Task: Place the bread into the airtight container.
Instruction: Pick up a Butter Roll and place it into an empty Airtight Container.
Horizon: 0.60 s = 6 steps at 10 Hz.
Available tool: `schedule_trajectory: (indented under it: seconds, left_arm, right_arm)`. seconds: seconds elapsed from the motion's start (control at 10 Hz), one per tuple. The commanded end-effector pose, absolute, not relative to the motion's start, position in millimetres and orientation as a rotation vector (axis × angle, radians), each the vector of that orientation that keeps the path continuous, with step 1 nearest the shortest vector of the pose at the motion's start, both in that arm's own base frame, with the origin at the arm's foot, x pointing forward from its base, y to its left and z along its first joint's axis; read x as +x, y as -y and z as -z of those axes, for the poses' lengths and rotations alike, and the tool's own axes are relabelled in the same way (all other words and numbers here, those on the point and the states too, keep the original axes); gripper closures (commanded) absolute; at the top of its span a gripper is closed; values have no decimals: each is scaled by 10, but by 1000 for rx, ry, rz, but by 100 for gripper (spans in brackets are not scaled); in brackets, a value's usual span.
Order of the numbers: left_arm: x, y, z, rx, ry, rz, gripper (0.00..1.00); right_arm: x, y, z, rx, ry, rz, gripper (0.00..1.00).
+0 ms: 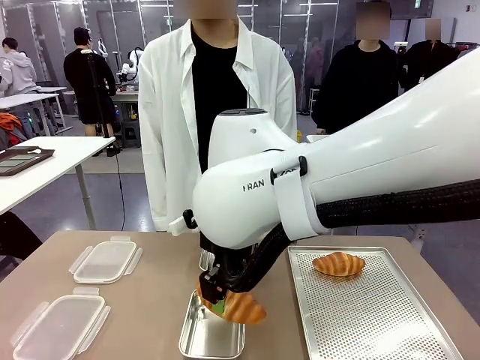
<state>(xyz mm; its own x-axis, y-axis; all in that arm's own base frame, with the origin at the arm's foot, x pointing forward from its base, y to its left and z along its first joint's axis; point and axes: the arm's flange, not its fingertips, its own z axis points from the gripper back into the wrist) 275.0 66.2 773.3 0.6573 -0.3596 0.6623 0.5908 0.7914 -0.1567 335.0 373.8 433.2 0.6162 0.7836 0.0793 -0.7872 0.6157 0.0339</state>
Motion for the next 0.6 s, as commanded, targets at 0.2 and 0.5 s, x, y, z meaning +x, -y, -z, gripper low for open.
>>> schedule_trajectory:
  seconds: [0.2,0.5]
  left_arm:
    - [2737,-665,-7737,-385,656,577,0]
    - [2737,-665,-7737,-385,656,577,0]
  right_arm:
    - [3283,-3996,-4151,94,22,-425,38]
    - [3441,-4071,-3861,134,72,-190,38]
